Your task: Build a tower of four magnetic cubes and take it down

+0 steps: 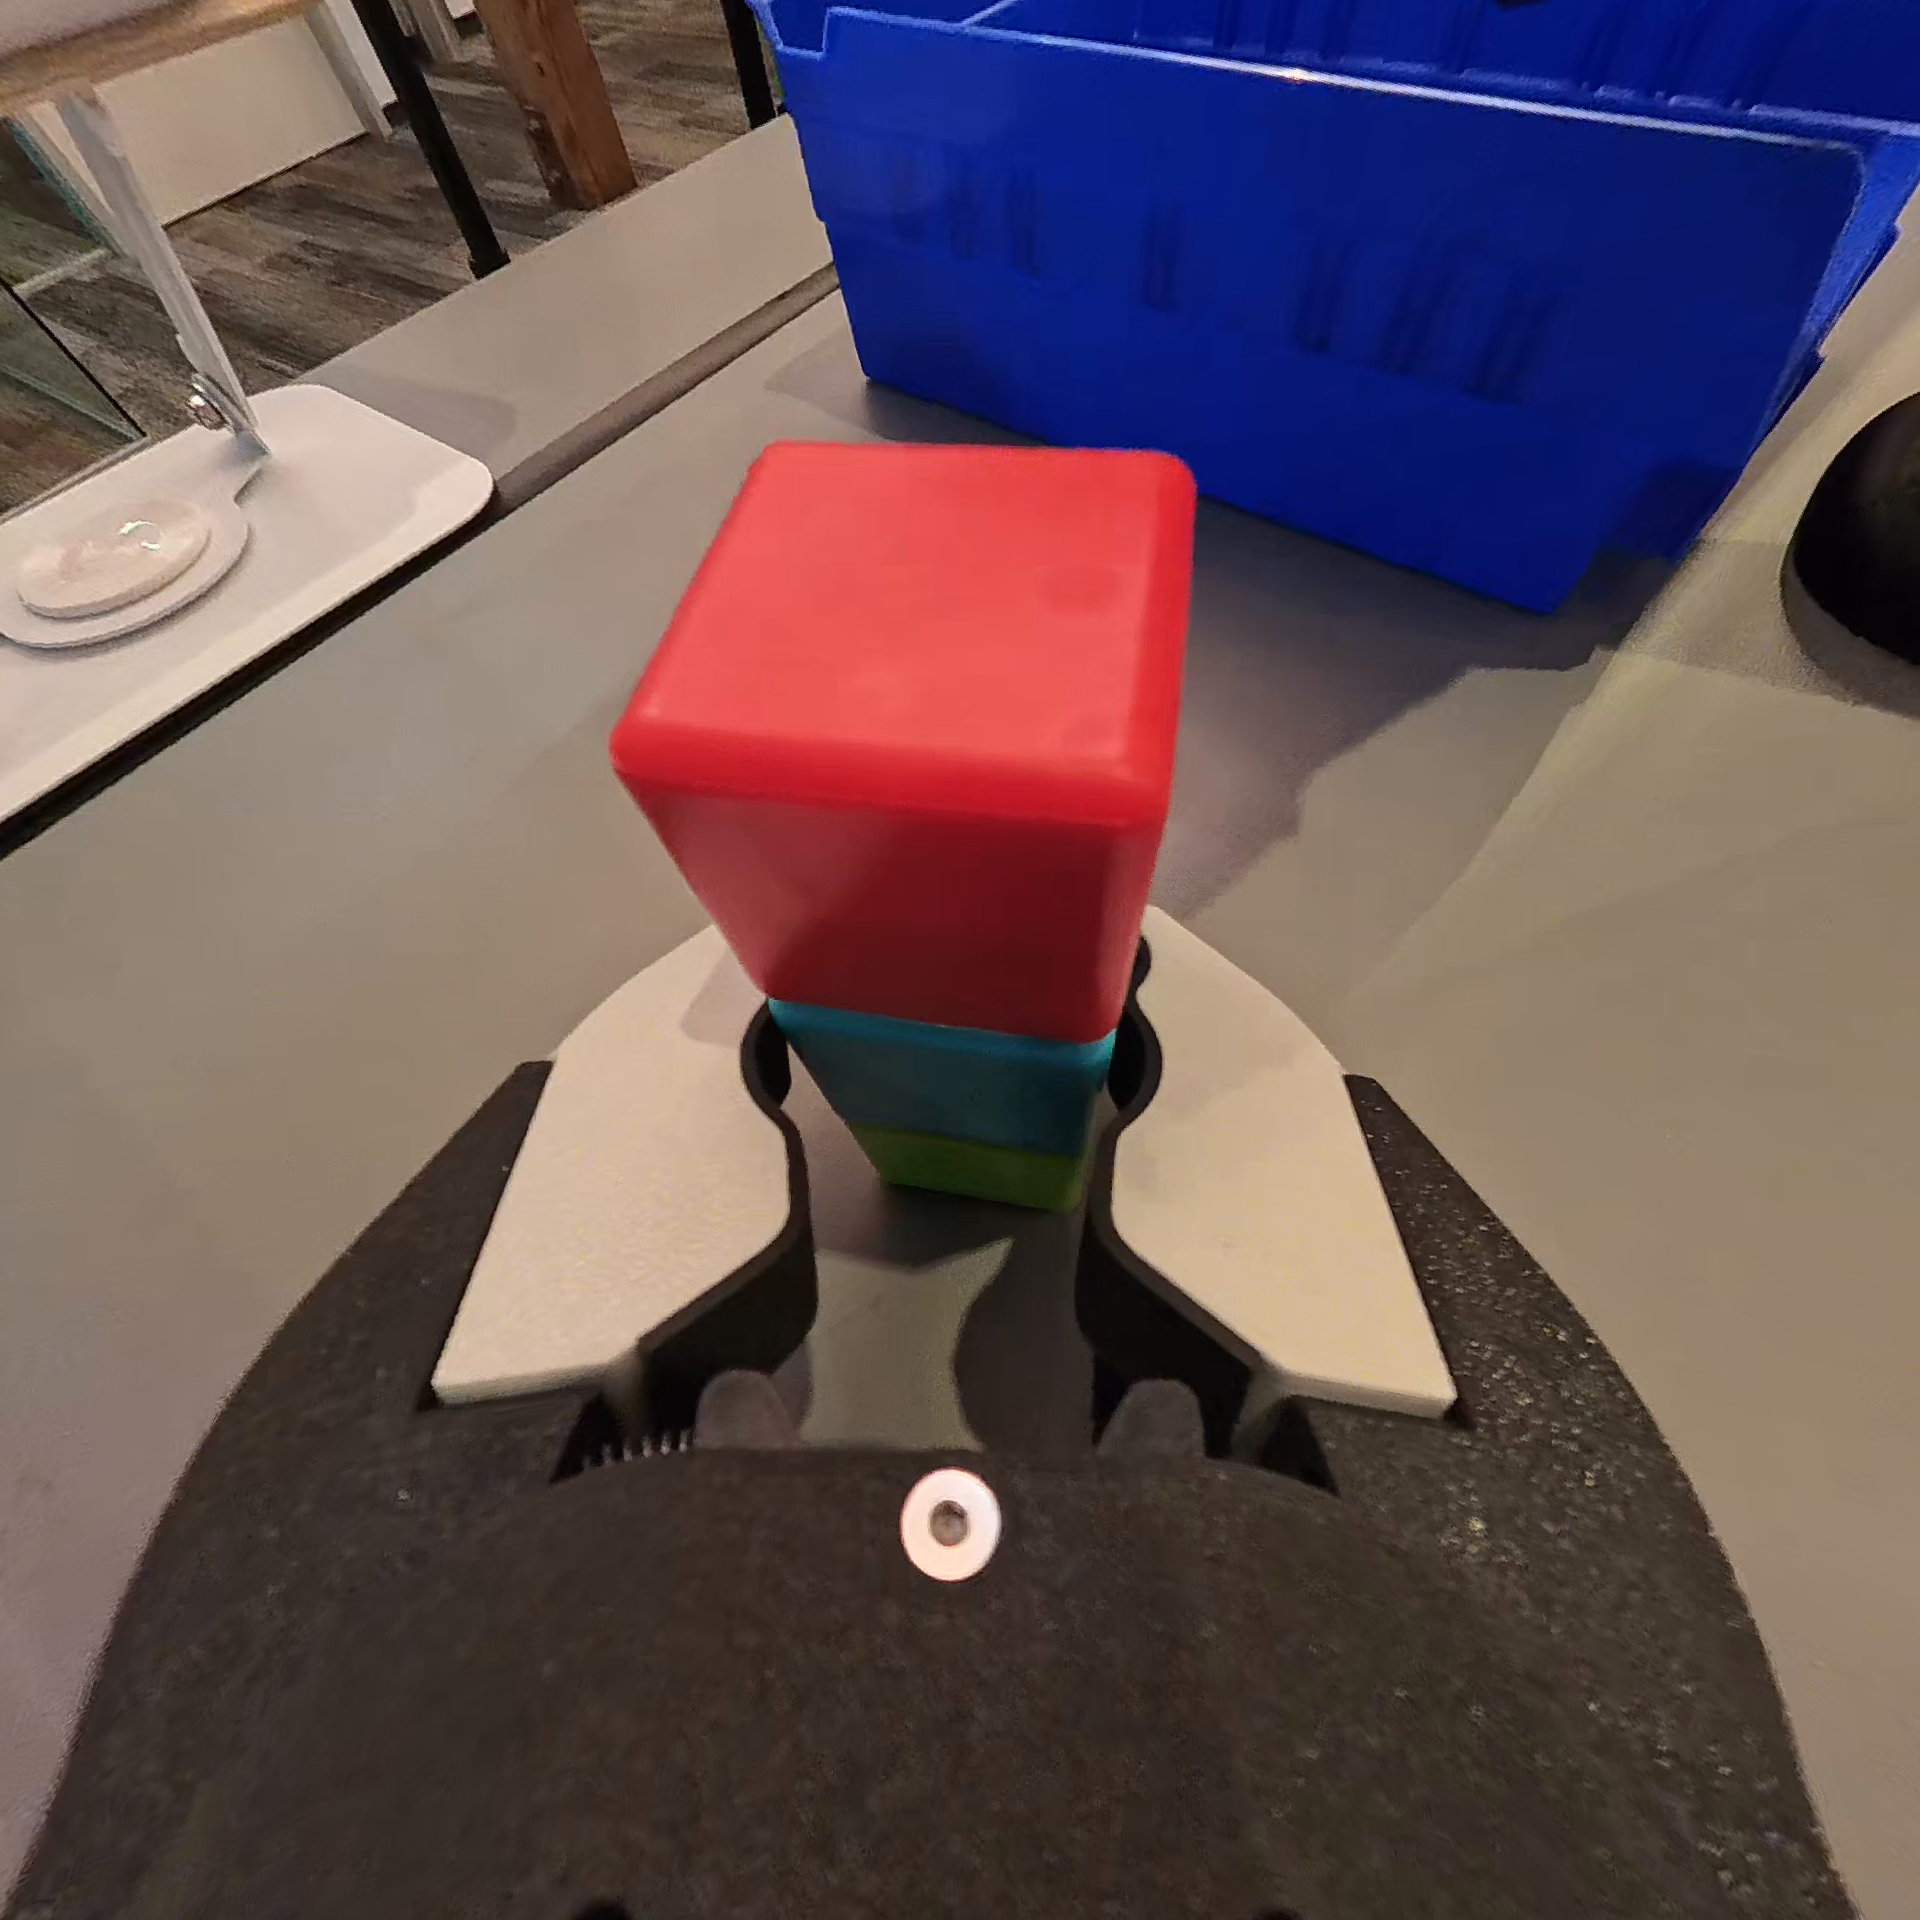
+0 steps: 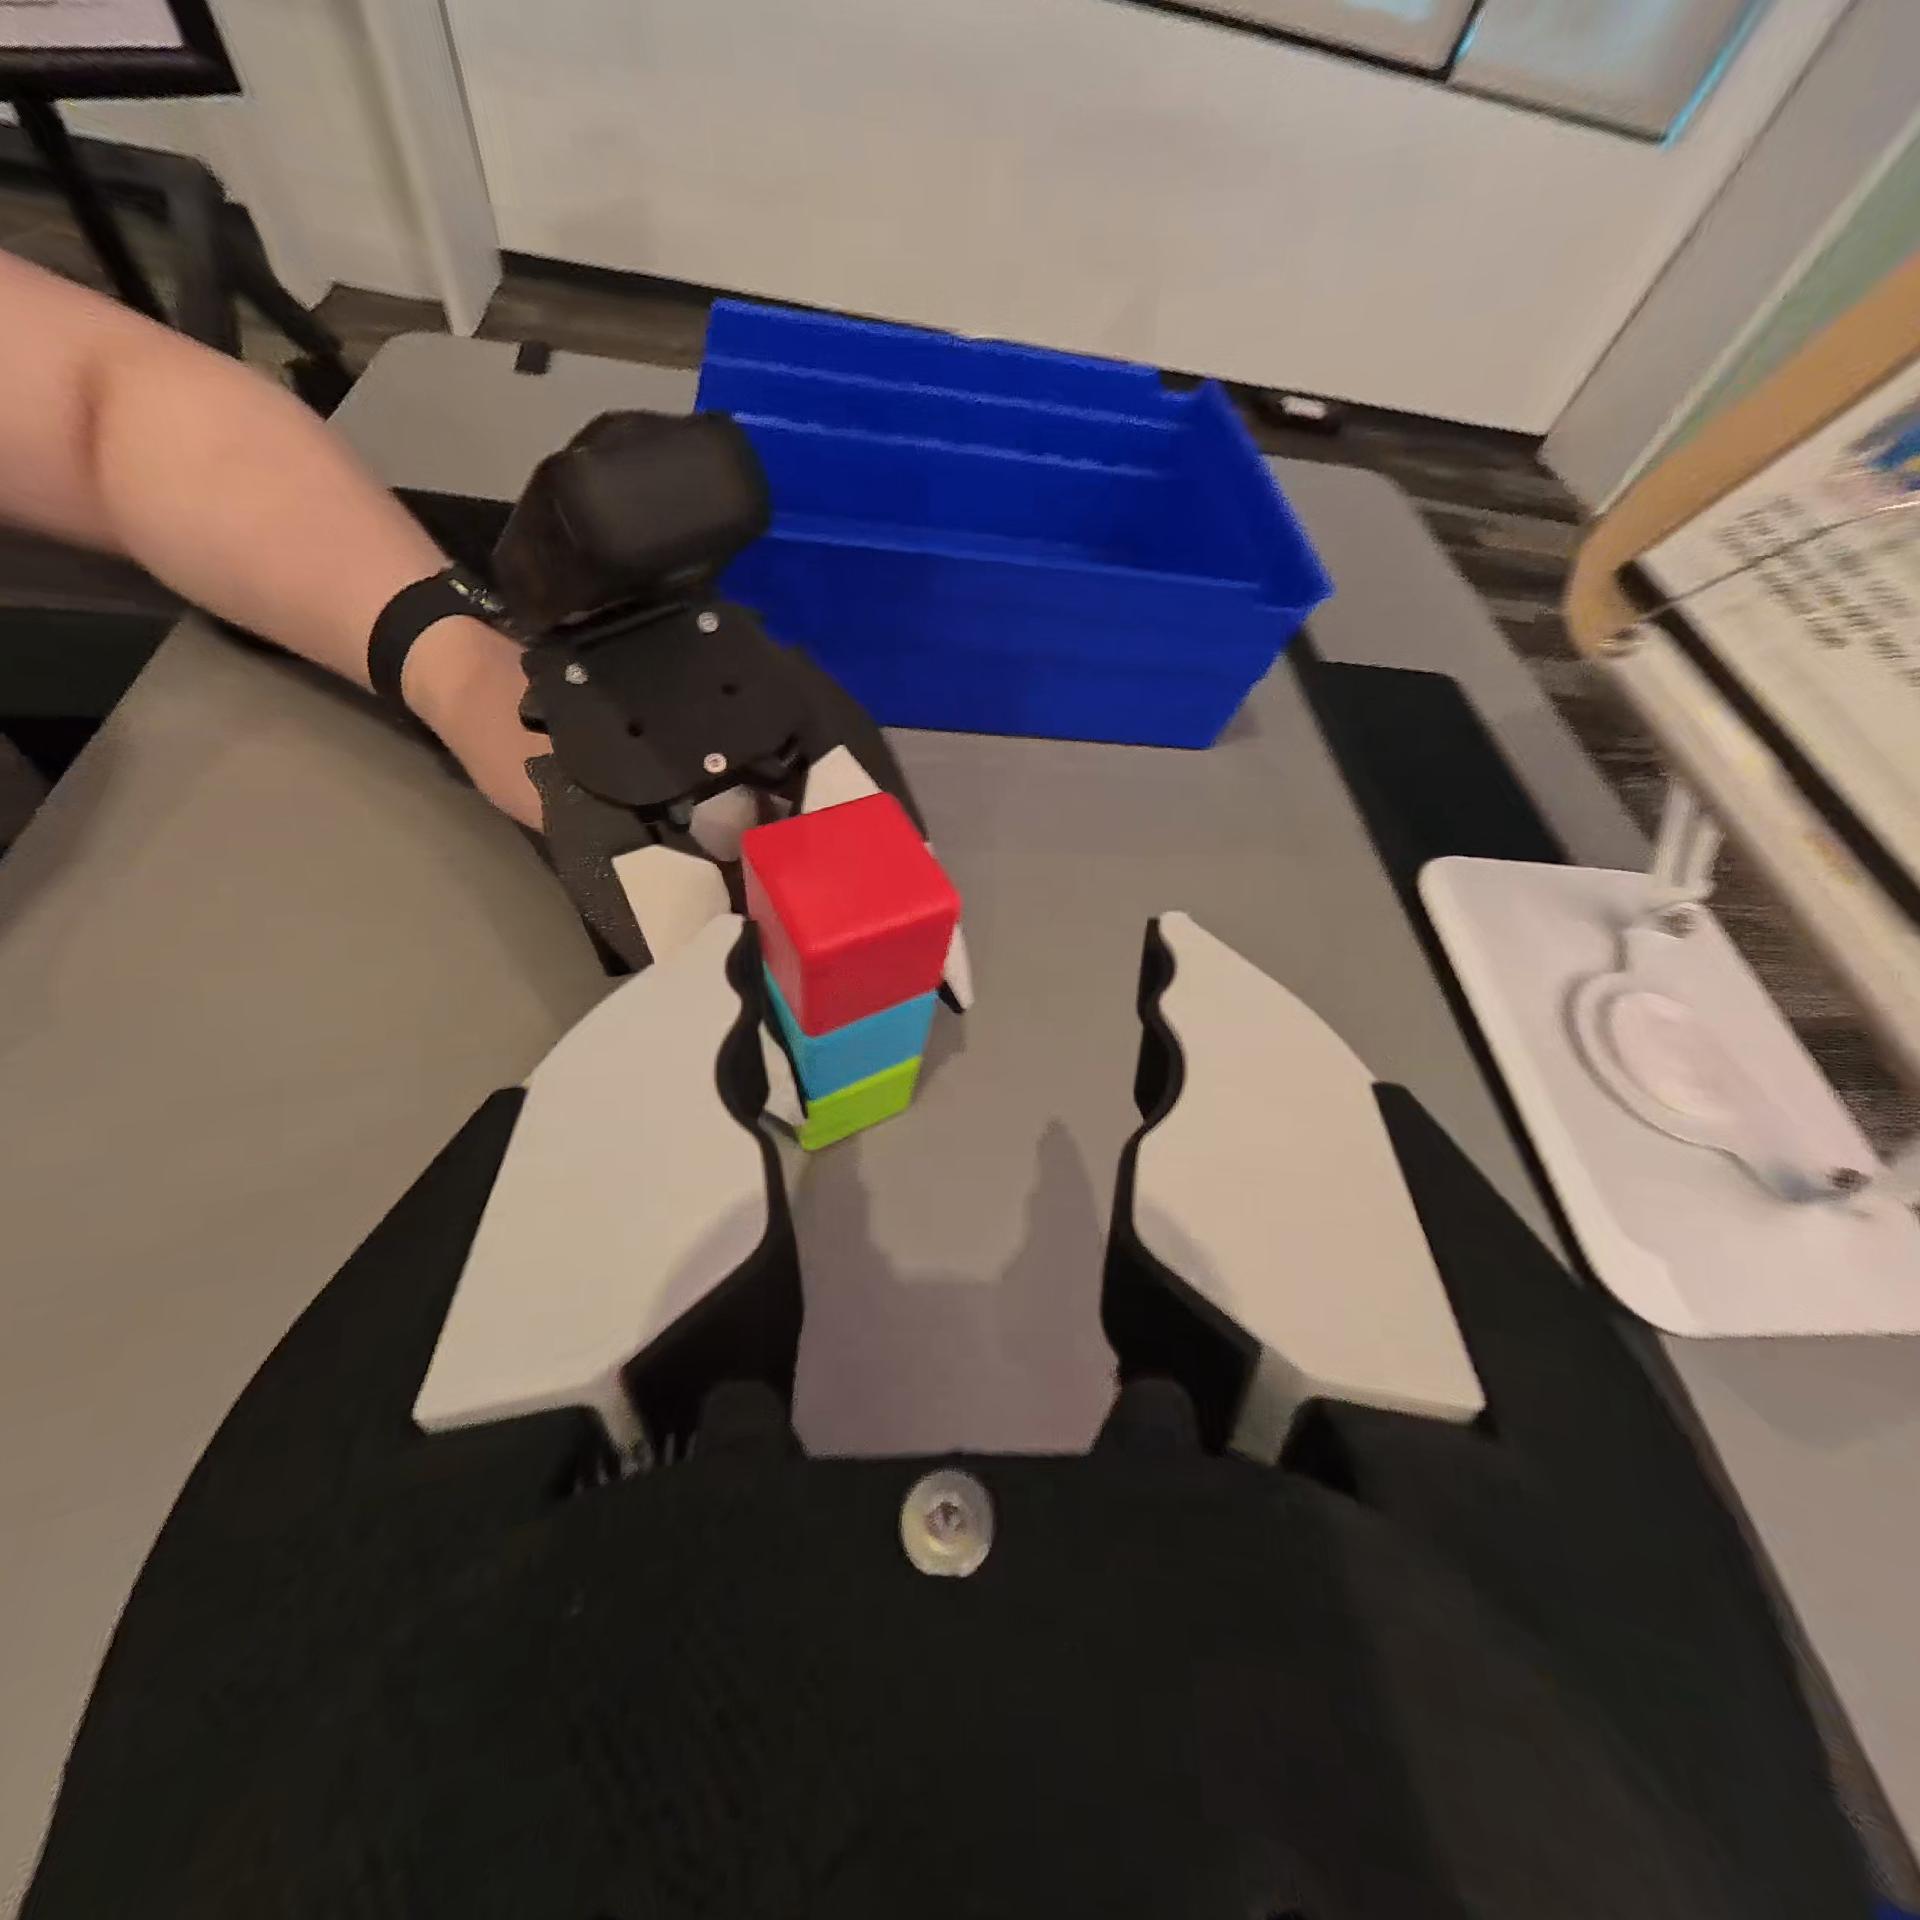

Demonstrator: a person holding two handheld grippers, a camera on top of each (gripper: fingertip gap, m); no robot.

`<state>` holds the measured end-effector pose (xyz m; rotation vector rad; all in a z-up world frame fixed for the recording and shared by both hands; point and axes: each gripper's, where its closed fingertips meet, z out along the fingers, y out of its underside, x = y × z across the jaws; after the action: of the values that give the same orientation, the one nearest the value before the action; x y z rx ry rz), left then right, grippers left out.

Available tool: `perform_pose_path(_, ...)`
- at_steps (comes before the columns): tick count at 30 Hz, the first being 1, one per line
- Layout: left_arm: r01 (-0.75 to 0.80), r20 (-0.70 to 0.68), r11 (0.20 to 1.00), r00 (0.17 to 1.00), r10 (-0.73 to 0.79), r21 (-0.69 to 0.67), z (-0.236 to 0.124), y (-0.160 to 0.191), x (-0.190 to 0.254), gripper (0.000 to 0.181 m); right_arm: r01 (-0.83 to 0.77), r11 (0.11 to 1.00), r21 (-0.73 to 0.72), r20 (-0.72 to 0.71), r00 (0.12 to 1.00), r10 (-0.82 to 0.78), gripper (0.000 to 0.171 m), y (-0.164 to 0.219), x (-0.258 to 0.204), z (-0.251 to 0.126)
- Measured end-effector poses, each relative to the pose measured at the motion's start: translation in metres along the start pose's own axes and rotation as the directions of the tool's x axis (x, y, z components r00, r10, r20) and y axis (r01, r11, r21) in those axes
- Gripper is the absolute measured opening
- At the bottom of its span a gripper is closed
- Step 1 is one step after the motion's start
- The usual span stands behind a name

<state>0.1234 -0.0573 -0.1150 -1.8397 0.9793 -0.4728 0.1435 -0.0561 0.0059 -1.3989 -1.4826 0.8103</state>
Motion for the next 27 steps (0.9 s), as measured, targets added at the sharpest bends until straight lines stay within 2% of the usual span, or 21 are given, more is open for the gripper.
perform_pose_path(5,0.013,-0.015,1.0,1.0,-0.013,0.005,0.001,0.0,0.001,0.058,0.014,0.991,-0.136,0.052,0.999,-0.007,0.071,0.024,-0.017,0.043)
perform_pose_path(10,0.018,-0.031,1.0,0.999,-0.018,0.004,0.001,0.0,0.001,0.057,0.001,0.982,-0.188,0.062,0.998,0.011,0.072,0.034,-0.024,0.062)
perform_pose_path(15,0.017,-0.034,1.0,0.999,-0.017,0.006,0.001,0.0,0.002,0.057,-0.014,0.975,-0.223,0.071,0.997,0.03,0.07,0.043,-0.027,0.07)
perform_pose_path(17,0.015,-0.036,1.0,0.999,-0.014,0.006,0.002,0.0,0.003,0.057,-0.01,0.971,-0.239,0.078,0.997,0.029,0.063,0.044,-0.029,0.072)
perform_pose_path(27,0.01,-0.038,1.0,0.999,-0.01,0.0,0.002,0.0,0.003,0.057,-0.048,0.977,-0.207,0.103,0.992,0.07,0.059,0.037,-0.032,0.068)
